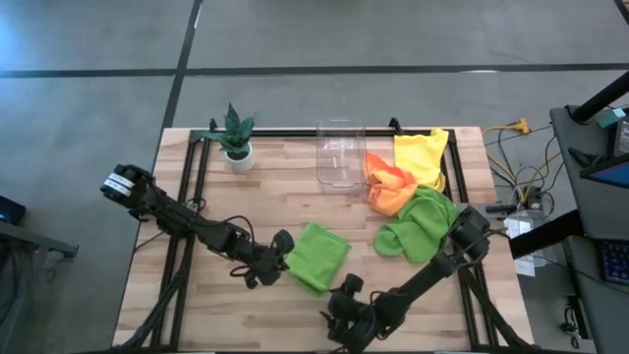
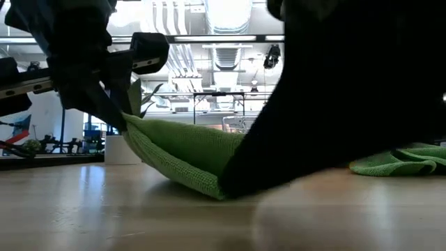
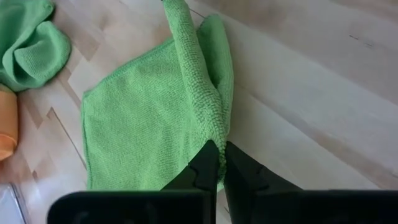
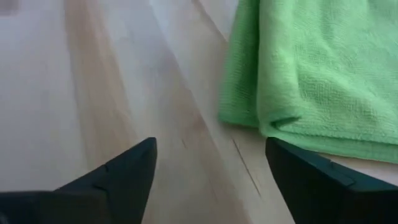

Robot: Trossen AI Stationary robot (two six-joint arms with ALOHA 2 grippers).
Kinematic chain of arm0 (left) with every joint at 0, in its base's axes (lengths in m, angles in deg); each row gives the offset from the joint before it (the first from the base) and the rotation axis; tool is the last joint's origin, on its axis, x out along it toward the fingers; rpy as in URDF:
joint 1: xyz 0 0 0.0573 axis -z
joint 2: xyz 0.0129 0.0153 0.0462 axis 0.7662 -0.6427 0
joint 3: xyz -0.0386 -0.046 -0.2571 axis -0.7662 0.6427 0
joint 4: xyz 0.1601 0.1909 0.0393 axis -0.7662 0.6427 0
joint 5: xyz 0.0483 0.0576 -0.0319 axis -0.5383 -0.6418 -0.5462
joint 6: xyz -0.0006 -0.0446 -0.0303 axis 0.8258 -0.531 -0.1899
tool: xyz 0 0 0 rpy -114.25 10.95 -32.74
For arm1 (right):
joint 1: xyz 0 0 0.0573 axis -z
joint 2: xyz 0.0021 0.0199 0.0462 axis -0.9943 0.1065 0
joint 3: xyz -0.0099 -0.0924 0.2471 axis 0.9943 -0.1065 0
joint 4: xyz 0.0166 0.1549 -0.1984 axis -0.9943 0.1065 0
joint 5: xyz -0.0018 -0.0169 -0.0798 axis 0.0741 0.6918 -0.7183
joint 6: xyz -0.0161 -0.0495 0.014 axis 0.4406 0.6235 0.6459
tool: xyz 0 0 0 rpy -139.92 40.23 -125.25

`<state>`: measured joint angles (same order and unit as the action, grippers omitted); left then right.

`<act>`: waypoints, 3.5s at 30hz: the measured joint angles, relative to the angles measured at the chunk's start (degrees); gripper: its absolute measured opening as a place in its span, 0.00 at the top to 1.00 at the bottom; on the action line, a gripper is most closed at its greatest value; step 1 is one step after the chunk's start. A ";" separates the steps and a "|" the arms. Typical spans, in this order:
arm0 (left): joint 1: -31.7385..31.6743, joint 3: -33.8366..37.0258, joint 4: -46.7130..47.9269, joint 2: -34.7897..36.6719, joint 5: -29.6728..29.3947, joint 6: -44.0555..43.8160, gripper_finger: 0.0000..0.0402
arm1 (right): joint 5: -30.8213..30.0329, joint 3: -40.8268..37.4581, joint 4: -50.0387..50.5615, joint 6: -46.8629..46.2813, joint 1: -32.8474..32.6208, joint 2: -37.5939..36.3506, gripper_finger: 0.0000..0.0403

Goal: Fold microfiber towels
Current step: Fold the top green towel

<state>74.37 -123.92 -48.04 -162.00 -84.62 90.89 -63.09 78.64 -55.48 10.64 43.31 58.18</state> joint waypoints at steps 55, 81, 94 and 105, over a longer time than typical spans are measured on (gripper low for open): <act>-0.39 0.02 0.19 -0.02 -0.02 3.30 1.00 | -3.62 10.15 8.57 13.10 4.40 7.20 0.44; -0.67 0.41 -0.11 -0.02 0.11 0.39 1.00 | -1.82 11.96 14.00 11.74 2.68 7.54 0.75; -0.66 0.26 -0.20 -0.02 0.11 0.35 1.00 | -1.68 11.83 15.34 11.99 2.67 7.21 0.96; -0.66 -0.83 -0.10 0.09 1.79 -3.14 1.00 | 0.28 11.66 17.36 8.85 2.57 3.89 0.97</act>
<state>73.71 -124.75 -48.14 -161.91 -82.83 87.74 -62.81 90.30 -38.12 19.50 45.89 62.06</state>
